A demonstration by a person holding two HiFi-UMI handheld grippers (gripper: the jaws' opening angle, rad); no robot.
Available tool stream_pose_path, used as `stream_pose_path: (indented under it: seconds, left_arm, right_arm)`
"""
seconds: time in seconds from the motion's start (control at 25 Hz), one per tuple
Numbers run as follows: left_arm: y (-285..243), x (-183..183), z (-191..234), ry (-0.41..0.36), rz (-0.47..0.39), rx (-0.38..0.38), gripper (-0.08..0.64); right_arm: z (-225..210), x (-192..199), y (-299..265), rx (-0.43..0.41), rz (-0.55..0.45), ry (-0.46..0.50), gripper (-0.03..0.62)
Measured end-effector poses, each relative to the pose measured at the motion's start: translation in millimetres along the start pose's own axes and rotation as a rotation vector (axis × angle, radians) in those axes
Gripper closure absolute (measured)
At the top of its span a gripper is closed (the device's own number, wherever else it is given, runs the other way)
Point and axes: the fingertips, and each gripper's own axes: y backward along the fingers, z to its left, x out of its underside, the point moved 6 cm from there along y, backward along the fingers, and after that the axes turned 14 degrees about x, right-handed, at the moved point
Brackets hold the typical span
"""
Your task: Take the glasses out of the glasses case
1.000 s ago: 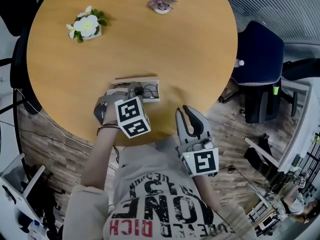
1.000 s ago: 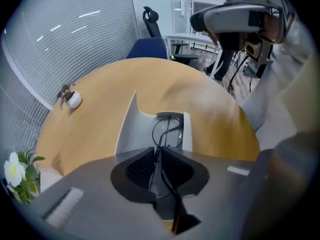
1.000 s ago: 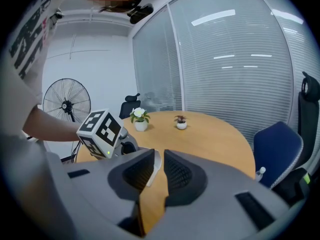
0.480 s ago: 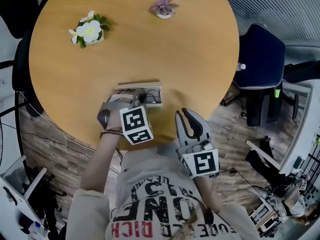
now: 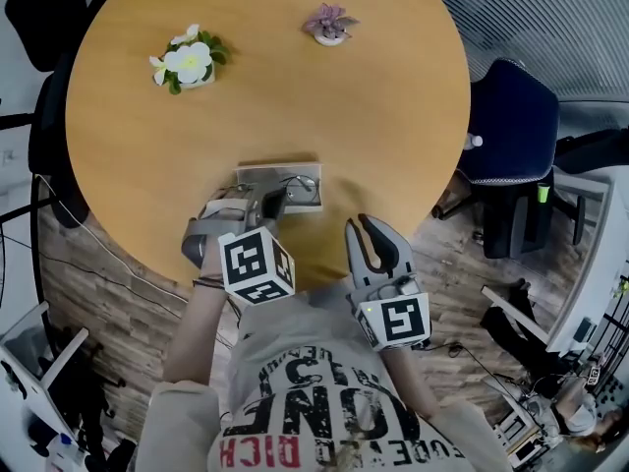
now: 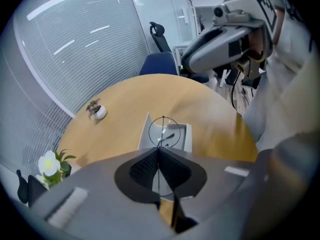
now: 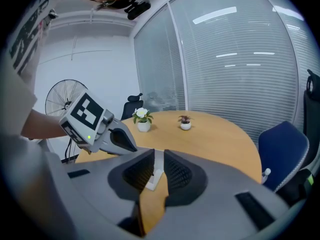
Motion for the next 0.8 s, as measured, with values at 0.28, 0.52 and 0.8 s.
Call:
stream_pose_path:
  seconds: [0.28,0.52,0.8]
  left_arm:
    - [34.2,-7.9,-7.7,0.022,-0.060,-0.072,0.543]
    - [61.5,-4.5,-12.7,0.068,-0.114,-0.130,0.543]
    - [90.1,0.6,-23.1,0.110,-0.182,-0.199,0.543]
  right_arm:
    - [5.6,-8.5,4.4,-0.019,-0.031,0.012,0.523]
    - [8.7,-15.7,11.1,-0.023,-0.058,0.021,0.523]
    - [18.9,-26.3,17.3,-0.032,-0.093,0.043,0.523]
